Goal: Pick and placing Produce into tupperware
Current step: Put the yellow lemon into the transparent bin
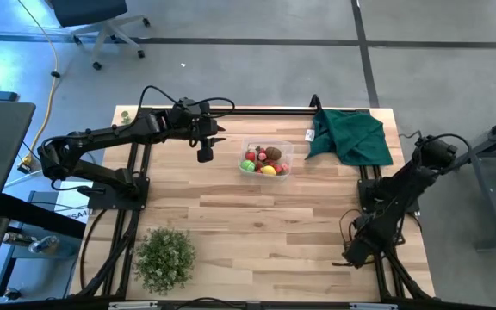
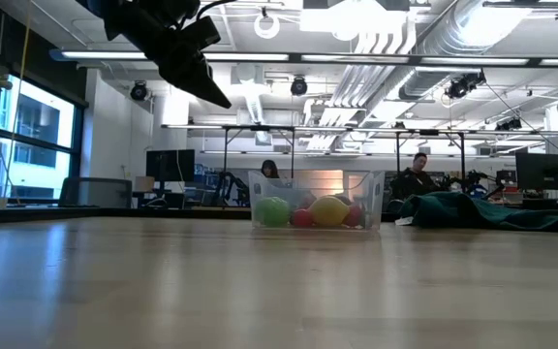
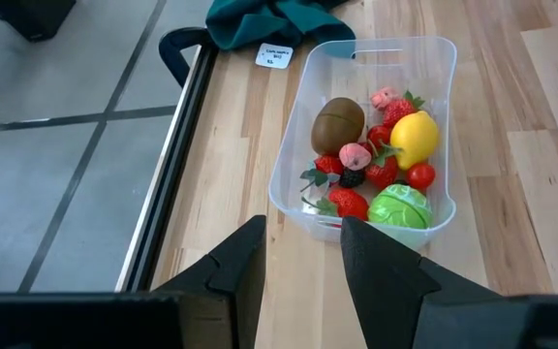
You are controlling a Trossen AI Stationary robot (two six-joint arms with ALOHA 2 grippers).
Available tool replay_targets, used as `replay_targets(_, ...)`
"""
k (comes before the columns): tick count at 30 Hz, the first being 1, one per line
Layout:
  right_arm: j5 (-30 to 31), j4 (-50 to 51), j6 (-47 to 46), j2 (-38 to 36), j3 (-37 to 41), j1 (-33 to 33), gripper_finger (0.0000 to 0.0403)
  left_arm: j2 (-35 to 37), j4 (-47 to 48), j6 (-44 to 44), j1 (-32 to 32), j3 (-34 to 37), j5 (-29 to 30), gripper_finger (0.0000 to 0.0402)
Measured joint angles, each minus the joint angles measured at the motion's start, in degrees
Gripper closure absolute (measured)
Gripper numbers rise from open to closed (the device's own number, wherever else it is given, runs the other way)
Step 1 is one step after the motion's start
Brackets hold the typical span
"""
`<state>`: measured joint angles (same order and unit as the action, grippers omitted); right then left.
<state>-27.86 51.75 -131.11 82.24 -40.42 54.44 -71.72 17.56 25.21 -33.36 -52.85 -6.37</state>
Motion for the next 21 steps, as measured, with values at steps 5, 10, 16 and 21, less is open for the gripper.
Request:
replay_targets(5, 1.4, -4.5, -1.4, 0.0, 0.0, 0.3, 0.0403, 0.0, 0.0, 0.0, 0.0, 0.0, 0.0, 0.0277)
replay_targets(10, 5.7, -6.7, -1.1, 0.0, 0.0, -1.0, 0.0403, 0.0, 0.0, 0.0, 0.0, 0.0, 0.0, 0.0277)
replay_targets(16, 11.3, -9.7, 1.4, 0.0, 0.0, -4.6, 0.0403, 0.0, 0.0, 0.0, 0.0, 0.0, 0.0, 0.0277)
replay_targets(21, 12.8, -12.0, 6.2, 0.7, 0.0, -8.2, 0.0403, 0.0, 0.0, 0.0, 0.0, 0.0, 0.0, 0.0277)
